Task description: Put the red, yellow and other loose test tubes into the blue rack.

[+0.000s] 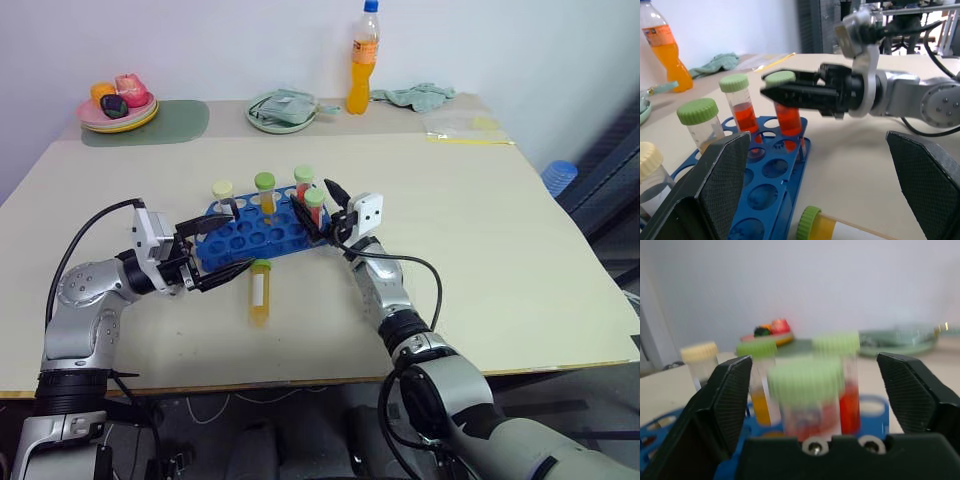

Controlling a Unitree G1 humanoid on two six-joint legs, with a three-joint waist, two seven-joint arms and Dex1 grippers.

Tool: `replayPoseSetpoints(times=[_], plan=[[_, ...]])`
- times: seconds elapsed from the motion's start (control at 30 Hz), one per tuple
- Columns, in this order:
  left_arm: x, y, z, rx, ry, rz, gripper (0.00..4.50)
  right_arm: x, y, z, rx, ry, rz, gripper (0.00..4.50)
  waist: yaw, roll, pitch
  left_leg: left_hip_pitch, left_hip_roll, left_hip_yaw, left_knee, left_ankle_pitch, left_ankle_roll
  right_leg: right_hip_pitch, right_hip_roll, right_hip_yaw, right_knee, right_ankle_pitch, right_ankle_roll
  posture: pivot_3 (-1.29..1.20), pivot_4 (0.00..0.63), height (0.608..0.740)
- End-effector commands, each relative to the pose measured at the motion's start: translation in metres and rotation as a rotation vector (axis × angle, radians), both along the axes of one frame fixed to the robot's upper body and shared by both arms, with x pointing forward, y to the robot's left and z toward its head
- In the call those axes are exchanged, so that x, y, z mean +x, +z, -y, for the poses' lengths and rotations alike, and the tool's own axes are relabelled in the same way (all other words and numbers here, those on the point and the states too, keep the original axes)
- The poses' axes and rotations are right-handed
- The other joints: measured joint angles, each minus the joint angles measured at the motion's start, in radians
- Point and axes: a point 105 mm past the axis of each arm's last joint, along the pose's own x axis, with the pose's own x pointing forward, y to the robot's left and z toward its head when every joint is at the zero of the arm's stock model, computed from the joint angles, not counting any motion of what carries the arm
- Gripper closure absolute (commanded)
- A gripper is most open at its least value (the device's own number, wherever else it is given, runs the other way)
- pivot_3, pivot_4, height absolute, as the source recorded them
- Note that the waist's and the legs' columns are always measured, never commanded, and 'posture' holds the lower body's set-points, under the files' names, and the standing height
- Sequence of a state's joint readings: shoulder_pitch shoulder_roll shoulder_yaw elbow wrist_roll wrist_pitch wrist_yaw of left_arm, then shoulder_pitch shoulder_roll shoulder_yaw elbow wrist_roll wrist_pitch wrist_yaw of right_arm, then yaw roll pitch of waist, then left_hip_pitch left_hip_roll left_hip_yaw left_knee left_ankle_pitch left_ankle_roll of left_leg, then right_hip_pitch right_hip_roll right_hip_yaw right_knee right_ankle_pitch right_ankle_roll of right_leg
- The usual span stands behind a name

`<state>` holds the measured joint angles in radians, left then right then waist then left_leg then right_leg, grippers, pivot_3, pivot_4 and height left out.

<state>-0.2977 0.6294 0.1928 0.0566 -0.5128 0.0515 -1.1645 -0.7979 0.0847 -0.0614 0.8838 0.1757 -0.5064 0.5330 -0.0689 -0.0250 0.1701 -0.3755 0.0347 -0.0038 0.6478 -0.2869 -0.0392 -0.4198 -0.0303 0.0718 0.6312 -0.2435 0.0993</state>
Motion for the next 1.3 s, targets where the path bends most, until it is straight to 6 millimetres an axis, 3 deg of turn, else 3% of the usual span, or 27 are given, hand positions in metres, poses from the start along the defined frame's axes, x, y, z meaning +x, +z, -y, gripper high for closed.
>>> replayPoseSetpoints(times=[0.03,0.13,0.3,0.5,0.8,1.07,1.2,1.3], plan=[[-0.004,0.012,0.001,-0.001,-0.004,0.057,0.00,-0.014,0.039,0.023,0.028,0.011,0.124,0.03,0.003,0.000,0.000,0.000,0.000,-0.001,0.000,0.000,0.000,0.000,-0.001,0.000,0.000,0.000,0.000,0.00,0.150,0.740],[-0.005,0.011,0.002,-0.006,-0.007,0.052,0.00,-0.033,0.049,0.045,0.015,-0.005,0.131,0.03,0.006,0.000,0.000,0.000,-0.001,-0.002,0.000,0.000,0.000,0.000,-0.002,0.000,-0.001,0.000,0.000,0.00,0.150,0.740],[-0.005,0.007,0.002,-0.004,-0.014,0.045,0.00,-0.072,0.046,0.076,-0.070,0.006,0.070,0.03,0.006,0.000,0.000,0.000,-0.001,-0.001,0.000,0.000,0.000,0.000,-0.001,0.000,-0.001,0.000,0.000,0.00,0.150,0.740],[-0.005,0.001,0.003,0.011,-0.045,-0.007,0.00,-0.091,0.067,0.096,-0.172,0.016,0.014,0.03,0.003,0.000,0.000,0.001,-0.001,0.001,0.001,0.000,0.000,0.000,0.002,0.002,-0.001,-0.002,-0.003,0.00,0.150,0.740],[-0.019,0.000,0.011,0.039,-0.093,-0.057,0.00,-0.156,0.070,0.118,-0.457,0.486,-0.053,0.03,0.027,-0.001,0.000,0.000,-0.001,0.002,0.001,0.000,0.001,0.001,0.001,0.002,-0.003,-0.003,-0.003,0.00,0.150,0.740],[-0.029,-0.003,-0.002,0.089,-0.036,-0.091,0.00,-0.169,0.069,0.131,-0.564,0.637,-0.087,0.03,0.025,-0.002,0.001,0.001,0.000,0.001,0.001,0.000,0.001,0.002,0.003,0.001,-0.003,-0.003,-0.003,0.00,0.150,0.740],[-0.031,-0.008,-0.007,0.123,0.020,-0.137,0.00,-0.161,0.068,0.136,-0.584,0.615,-0.071,0.03,0.030,-0.003,0.001,0.000,0.000,0.002,0.001,0.000,0.001,0.002,0.002,0.001,-0.004,-0.003,-0.003,0.00,0.150,0.740],[-0.037,-0.013,0.000,0.170,0.054,-0.191,0.00,-0.154,0.069,0.143,-0.585,0.602,-0.054,0.03,0.030,-0.003,0.001,0.000,0.000,0.002,0.002,0.000,0.001,0.002,0.002,0.001,-0.004,-0.004,-0.003,0.00,0.150,0.740]])
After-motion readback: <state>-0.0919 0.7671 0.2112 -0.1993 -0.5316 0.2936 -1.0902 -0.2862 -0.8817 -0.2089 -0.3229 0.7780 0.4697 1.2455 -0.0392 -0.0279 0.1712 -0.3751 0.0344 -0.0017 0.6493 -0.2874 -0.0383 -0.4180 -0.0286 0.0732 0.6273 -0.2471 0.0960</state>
